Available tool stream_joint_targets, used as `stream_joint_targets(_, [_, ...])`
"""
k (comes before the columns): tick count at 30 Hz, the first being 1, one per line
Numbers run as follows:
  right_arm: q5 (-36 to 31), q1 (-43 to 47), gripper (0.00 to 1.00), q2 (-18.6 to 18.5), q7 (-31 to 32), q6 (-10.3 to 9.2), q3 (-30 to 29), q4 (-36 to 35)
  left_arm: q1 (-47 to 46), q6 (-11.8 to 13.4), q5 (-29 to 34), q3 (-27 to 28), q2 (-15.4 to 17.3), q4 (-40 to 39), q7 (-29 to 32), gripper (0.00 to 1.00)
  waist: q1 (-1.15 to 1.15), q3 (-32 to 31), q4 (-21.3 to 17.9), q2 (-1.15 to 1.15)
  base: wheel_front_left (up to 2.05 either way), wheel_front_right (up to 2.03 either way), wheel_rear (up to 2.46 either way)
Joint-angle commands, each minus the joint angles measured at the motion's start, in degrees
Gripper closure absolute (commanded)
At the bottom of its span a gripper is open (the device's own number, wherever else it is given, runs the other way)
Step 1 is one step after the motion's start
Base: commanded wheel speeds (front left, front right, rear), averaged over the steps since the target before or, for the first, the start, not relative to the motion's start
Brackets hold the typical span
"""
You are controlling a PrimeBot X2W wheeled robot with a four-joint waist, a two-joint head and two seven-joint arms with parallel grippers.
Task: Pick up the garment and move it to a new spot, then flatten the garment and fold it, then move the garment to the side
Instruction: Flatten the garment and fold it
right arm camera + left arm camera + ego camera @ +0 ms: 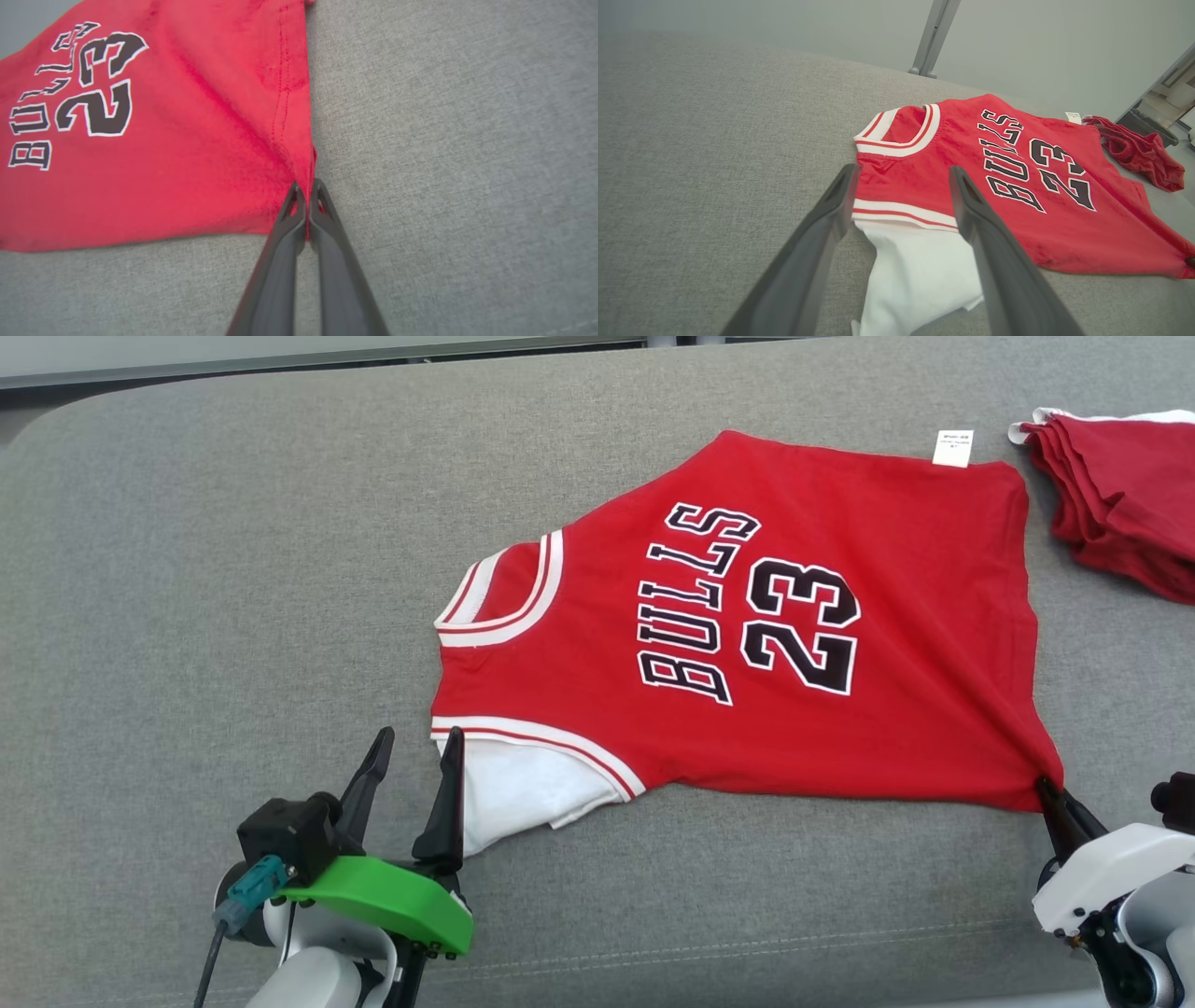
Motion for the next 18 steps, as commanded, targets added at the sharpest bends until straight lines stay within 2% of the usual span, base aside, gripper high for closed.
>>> stream_joint_targets(1, [-0.19, -1.08, 1.0, -0.44, -0.25, -0.02, -0.16, 0.6, -0.6, -0.08, -0.03, -0.19, -0.02, 0.13, -0.04, 0.0, 0.0, -0.08, -0.29, 0.0, 0.0, 0.0, 0.0])
stream_joint_targets(4, [-0.5, -2.01, 1.0, -0.42, -0.49, -0.02, 0.07, 1.44, -0.5, 0.18, -0.03, -0.29, 0.09, 0.12, 0.13, 0.0, 0.0, -0.35, -0.63, 0.0, 0.0, 0.0, 0.0])
stream_joint_targets(5, [-0.67, -2.27, 0.72, -0.36, -0.78, -0.02, 0.07, 1.7, -0.47, 0.24, -0.06, -0.3, 0.08, 0.1, 0.17, 0.0, 0.0, -0.48, -0.72, 0.0, 0.0, 0.0, 0.0])
stream_joint_targets(6, [-0.9, -2.46, 0.55, -0.21, -0.86, -0.02, 0.14, 1.77, -0.39, 0.28, -0.13, -0.3, 0.05, 0.12, 0.11, 0.0, 0.0, -0.67, -0.82, 0.0, 0.0, 0.0, 0.0])
stream_joint_targets(8, [-1.23, -2.54, 0.02, -0.1, -1.38, -0.02, -0.24, 1.69, 0.07, 0.11, -0.5, -0.31, 0.01, 0.38, 0.2, 0.0, 0.0, -0.98, -1.04, 0.0, 0.0, 0.0, 0.0])
stream_joint_targets(18, [-3.81, 0.44, 0.0, -0.75, -2.11, -0.02, -4.44, -2.51, 1.34, -1.58, -2.98, -0.72, 0.35, 2.15, 2.22, 0.0, 0.0, -2.19, -1.77, 0.0, 0.0, 0.0, 0.0])
